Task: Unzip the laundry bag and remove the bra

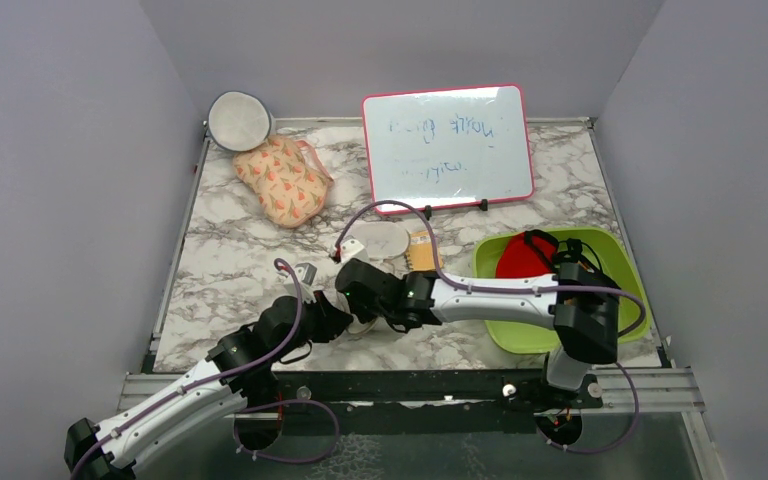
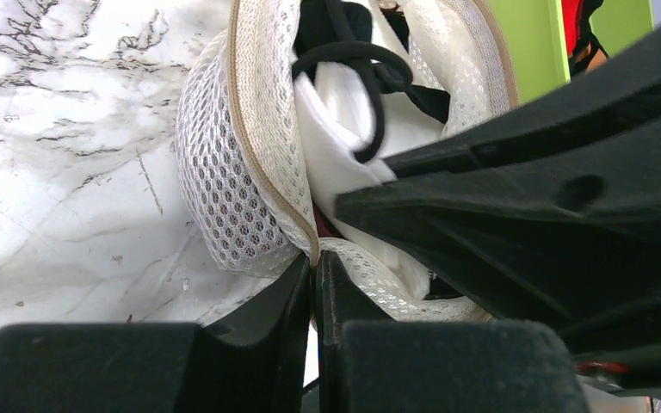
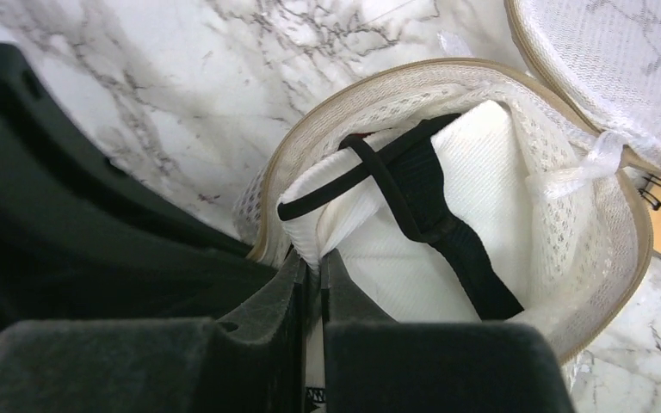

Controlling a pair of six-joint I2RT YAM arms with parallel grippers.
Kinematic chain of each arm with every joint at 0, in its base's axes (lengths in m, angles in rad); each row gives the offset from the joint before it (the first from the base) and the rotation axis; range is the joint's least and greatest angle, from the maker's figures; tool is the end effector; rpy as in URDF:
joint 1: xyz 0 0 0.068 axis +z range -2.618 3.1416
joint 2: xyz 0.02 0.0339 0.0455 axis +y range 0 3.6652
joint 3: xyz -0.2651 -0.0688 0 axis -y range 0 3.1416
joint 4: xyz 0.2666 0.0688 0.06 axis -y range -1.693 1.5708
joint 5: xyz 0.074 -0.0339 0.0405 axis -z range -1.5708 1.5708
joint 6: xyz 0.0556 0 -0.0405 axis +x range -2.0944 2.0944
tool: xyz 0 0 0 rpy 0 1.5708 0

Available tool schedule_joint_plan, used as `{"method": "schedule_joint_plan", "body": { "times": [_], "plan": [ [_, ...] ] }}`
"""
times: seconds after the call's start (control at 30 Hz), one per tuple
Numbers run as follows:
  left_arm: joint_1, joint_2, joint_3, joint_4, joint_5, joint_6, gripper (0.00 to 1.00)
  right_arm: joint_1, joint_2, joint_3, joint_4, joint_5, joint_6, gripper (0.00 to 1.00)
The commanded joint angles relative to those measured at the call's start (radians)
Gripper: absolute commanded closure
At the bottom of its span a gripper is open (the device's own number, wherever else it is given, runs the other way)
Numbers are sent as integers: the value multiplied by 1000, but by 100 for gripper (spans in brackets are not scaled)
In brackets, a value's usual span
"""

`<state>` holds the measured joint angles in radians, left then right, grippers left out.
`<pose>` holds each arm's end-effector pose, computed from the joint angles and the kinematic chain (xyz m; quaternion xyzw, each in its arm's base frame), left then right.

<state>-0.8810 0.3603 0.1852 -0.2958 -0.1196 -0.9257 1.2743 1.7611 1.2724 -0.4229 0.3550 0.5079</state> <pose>0.1070 -0.1192 0.1610 -0.0502 0.8501 -0.3782 0.3629 0.1386 0.3874 0.2019 -0.2952 0.8851 0.1428 0.3302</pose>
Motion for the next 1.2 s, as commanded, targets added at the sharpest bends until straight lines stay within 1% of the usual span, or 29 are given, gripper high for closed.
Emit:
{"method": "schedule_joint_plan", "body": {
  "times": [0.0,0.17,0.33,0.53,0.63,0.73,0.8,0.9,0.93,1.07,1.17],
  "plan": [
    [-1,5,15,25,15,14,100,1,-146,-96,202,-101,-19,99],
    [-2,5,20,24,15,14,100,-2,-290,-212,376,-157,-20,99],
    [-3,10,29,25,14,17,100,-34,-431,-316,522,-208,50,99],
    [-2,17,35,38,23,16,100,-56,-582,-515,830,-202,132,99],
    [-1,21,40,35,22,21,100,-59,-650,-548,888,-182,112,99],
    [-1,23,42,31,24,25,100,-58,-712,-522,828,-117,43,99],
    [-2,23,47,27,20,28,100,-58,-751,-488,753,-68,-24,99],
    [-2,27,54,24,12,33,99,-58,-806,-442,632,52,-113,99],
    [-3,30,57,25,9,35,97,-58,-820,-424,572,101,-137,99],
    [-2,50,75,22,-5,51,86,-58,-842,-389,361,387,-200,99],
    [-1,62,94,13,-17,61,75,-59,-824,-353,142,565,-151,99]
  ]
}}
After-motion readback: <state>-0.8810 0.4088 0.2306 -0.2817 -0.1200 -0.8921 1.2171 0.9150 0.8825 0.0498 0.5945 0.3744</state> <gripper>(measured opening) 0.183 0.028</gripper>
